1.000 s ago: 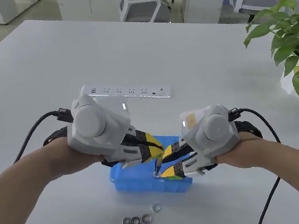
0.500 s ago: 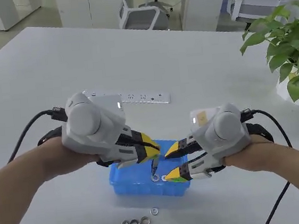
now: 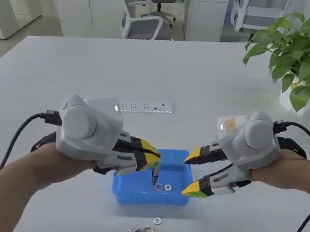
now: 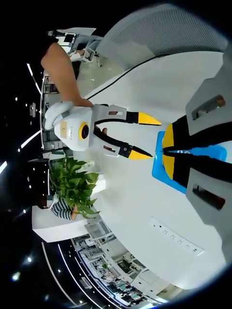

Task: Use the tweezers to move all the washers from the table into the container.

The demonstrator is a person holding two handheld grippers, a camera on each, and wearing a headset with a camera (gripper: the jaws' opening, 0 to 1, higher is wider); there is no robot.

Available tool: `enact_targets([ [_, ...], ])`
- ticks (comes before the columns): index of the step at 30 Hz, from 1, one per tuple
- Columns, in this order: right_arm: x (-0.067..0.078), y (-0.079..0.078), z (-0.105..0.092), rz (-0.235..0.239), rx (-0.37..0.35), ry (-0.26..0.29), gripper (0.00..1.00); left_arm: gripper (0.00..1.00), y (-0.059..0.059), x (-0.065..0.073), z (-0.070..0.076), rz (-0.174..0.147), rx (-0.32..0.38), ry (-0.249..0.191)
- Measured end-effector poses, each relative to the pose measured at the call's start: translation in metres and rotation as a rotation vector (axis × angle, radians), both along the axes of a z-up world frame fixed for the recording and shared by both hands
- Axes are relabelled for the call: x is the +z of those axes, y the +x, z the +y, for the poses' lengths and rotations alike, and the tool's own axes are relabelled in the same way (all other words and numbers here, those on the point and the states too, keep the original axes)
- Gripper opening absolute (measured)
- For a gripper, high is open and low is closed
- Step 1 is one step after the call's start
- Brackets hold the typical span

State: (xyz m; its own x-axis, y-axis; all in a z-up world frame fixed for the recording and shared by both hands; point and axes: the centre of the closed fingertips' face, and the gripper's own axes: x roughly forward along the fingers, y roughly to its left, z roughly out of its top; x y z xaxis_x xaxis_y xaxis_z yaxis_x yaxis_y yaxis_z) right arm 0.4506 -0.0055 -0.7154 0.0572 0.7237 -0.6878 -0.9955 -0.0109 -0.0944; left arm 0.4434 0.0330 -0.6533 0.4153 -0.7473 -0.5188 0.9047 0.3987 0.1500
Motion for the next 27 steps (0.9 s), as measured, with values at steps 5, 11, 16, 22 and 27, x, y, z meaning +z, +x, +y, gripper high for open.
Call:
enact_targets([
  [5, 0.006, -0.005, -0.007, 0.004, -0.038, 0.017, 0.48, 0.05, -0.008, 0.006, 0.001, -0.001, 0.005, -0.008],
  [11, 0.008, -0.012, -0.017, 0.005, -0.083, 0.029, 0.56, 0.05, -0.018, 0.011, 0.002, 0.008, 0.004, -0.018],
  [16, 0.011, -0.018, -0.02, 0.001, -0.115, 0.05, 0.64, 0.05, -0.025, 0.012, 0.003, 0.022, 0.007, -0.029],
  [22, 0.013, -0.023, -0.018, 0.007, -0.132, 0.065, 0.7, 0.05, -0.03, 0.01, 0.004, 0.029, 0.007, -0.031],
  [27, 0.012, -0.028, -0.016, 0.015, -0.143, 0.076, 0.77, 0.05, -0.035, 0.011, 0.004, 0.037, 0.006, -0.042],
])
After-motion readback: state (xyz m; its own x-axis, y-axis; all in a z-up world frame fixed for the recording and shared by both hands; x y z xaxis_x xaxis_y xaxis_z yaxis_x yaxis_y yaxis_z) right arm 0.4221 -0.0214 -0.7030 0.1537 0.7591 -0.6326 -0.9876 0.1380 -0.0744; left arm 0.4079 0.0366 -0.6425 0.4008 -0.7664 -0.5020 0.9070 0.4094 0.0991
